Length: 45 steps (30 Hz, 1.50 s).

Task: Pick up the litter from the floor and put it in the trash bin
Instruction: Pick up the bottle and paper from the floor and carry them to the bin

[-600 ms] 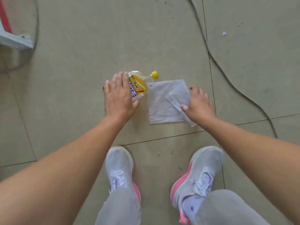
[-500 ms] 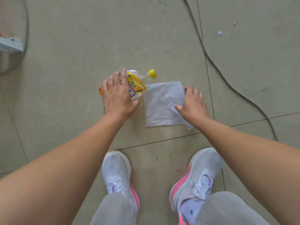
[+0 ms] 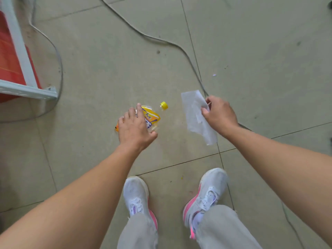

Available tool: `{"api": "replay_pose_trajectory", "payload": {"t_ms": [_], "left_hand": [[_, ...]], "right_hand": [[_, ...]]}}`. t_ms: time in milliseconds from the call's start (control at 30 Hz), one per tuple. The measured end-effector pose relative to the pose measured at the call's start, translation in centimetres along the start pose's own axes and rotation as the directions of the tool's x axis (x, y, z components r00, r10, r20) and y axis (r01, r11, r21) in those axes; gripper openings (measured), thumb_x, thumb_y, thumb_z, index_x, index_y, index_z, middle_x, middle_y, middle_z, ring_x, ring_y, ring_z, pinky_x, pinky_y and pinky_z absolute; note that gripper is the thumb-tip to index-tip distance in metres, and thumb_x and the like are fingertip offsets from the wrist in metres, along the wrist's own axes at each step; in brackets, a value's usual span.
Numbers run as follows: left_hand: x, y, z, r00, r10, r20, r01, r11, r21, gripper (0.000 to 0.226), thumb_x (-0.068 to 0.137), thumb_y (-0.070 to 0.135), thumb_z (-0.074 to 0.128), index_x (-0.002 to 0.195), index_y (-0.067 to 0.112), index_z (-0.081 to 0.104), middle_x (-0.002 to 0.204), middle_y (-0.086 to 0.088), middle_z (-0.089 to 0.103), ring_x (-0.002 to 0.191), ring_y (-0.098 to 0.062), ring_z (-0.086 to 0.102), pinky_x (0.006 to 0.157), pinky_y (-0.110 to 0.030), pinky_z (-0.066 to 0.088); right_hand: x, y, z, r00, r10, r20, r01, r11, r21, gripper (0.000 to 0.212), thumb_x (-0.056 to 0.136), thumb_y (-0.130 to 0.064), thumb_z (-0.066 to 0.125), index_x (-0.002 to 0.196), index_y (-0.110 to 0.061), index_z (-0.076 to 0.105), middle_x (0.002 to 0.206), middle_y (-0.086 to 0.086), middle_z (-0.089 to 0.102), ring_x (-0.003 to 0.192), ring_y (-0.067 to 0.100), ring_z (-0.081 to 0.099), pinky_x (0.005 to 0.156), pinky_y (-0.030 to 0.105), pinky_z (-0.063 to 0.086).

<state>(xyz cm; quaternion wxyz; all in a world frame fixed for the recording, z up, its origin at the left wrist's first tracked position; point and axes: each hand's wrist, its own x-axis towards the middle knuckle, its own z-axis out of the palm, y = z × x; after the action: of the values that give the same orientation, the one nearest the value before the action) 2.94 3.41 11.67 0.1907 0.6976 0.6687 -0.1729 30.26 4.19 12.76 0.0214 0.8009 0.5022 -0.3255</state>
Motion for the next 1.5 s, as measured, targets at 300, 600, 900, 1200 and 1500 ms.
{"api": "replay_pose_trajectory", "payload": {"t_ms": [300, 600, 900, 1200, 1500], "left_hand": [[-10.7, 6.4, -26.3, 0.991, -0.033, 0.133, 0.048, 0.993, -0.109, 0.097, 0.081, 0.071, 0.051, 0.157, 0.016, 0.025, 0.131, -0.011, 0.053, 0.127, -0.031, 0.049, 0.098, -0.043, 0.041], [-18.3, 13.3, -59.6, 0.986, 0.169, -0.004, -0.169, 0.982, -0.082, 0.083, 0.068, 0.073, 0.054, 0.132, 0.02, 0.049, 0.12, -0.009, 0.059, 0.119, -0.031, 0.057, 0.088, -0.039, 0.045], [-23.8, 20.3, -74.0, 0.915, 0.361, -0.181, -0.343, 0.931, 0.123, 0.099, 0.063, 0.078, 0.051, 0.142, 0.018, 0.045, 0.121, -0.009, 0.057, 0.117, -0.032, 0.056, 0.093, -0.041, 0.045], [-22.2, 20.7, -79.3, 0.879, 0.372, -0.299, -0.355, 0.928, 0.11, 0.097, 0.07, 0.078, 0.058, 0.146, 0.021, 0.04, 0.127, -0.008, 0.057, 0.122, -0.03, 0.056, 0.097, -0.041, 0.045], [-10.8, 17.0, -85.7, 0.893, 0.362, -0.267, -0.379, 0.925, -0.013, 0.102, 0.069, 0.076, 0.067, 0.151, 0.025, 0.034, 0.135, -0.007, 0.054, 0.129, -0.03, 0.052, 0.104, -0.042, 0.043]], "right_hand": [[-7.4, -12.4, -33.4, 0.976, -0.168, -0.135, 0.154, 0.982, -0.108, 0.014, 0.095, -0.031, 0.056, 0.098, -0.021, 0.066, 0.089, 0.003, 0.069, 0.076, 0.032, 0.063, 0.061, 0.031, 0.039], [-20.6, -18.1, -66.6, 0.915, -0.279, -0.292, 0.203, 0.943, -0.264, 0.023, 0.097, -0.034, 0.053, 0.094, -0.018, 0.069, 0.093, 0.009, 0.069, 0.082, 0.036, 0.065, 0.067, 0.034, 0.046], [-29.9, -16.4, -83.0, 0.845, -0.32, -0.429, 0.223, 0.939, -0.261, 0.019, 0.097, -0.027, 0.055, 0.095, -0.014, 0.067, 0.097, 0.015, 0.068, 0.092, 0.036, 0.065, 0.074, 0.039, 0.053], [-30.3, -19.0, -89.8, 0.805, -0.337, -0.489, 0.227, 0.935, -0.272, 0.018, 0.096, -0.023, 0.057, 0.09, -0.013, 0.071, 0.094, 0.014, 0.068, 0.084, 0.035, 0.066, 0.075, 0.042, 0.058], [-22.3, -26.7, -91.6, 0.837, -0.293, -0.463, 0.13, 0.927, -0.352, 0.019, 0.098, -0.024, 0.057, 0.103, -0.012, 0.072, 0.106, 0.016, 0.067, 0.092, 0.038, 0.068, 0.076, 0.038, 0.052]]}}
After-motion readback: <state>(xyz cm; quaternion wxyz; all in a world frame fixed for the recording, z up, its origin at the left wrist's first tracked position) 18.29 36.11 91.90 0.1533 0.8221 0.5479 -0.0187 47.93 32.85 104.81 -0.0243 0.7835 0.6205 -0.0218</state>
